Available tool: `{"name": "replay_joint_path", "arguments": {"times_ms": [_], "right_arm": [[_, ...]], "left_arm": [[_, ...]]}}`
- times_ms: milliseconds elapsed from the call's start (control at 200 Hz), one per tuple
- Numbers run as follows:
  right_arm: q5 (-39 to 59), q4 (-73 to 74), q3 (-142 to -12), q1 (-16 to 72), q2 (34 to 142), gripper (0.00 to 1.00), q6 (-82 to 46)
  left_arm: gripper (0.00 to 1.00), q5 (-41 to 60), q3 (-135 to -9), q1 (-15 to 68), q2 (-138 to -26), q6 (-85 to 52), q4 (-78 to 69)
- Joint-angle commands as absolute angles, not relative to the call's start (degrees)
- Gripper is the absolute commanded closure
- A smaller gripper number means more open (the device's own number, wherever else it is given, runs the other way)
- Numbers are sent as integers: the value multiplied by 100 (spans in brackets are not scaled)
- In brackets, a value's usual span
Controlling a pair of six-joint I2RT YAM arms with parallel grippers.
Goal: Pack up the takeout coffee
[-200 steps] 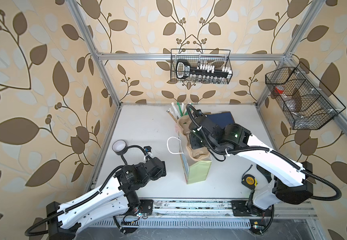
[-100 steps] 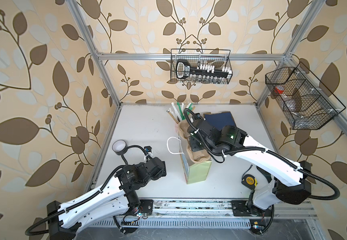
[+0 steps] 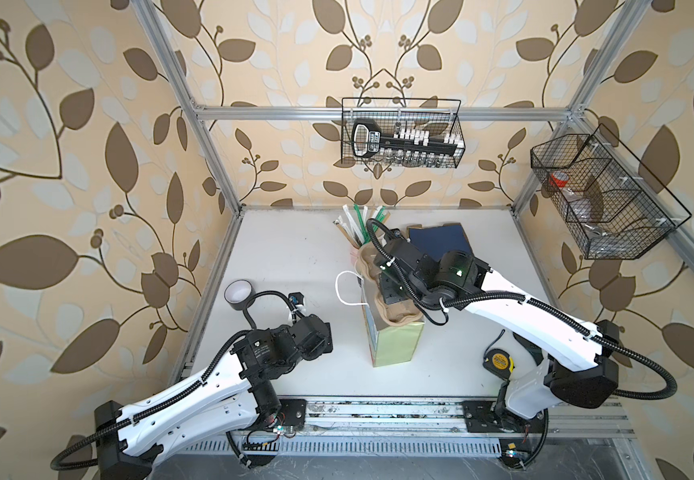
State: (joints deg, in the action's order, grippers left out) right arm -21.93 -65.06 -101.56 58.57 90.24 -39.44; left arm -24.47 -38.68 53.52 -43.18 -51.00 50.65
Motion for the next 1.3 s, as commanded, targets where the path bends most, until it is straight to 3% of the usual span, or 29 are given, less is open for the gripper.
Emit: {"name": "replay_joint_path", "arguments": {"times_ms": [0, 1300], "right_arm": [[-2064, -6471, -10031, 5784, 9077, 70, -3991], [-2646, -5480, -10074, 5625, 8927, 71, -4157]], "left_arm": [[1, -2651, -3828, 5291, -4350, -5115, 4975], [1, -2647, -3763, 5291, -4445, -5106, 4869]]}}
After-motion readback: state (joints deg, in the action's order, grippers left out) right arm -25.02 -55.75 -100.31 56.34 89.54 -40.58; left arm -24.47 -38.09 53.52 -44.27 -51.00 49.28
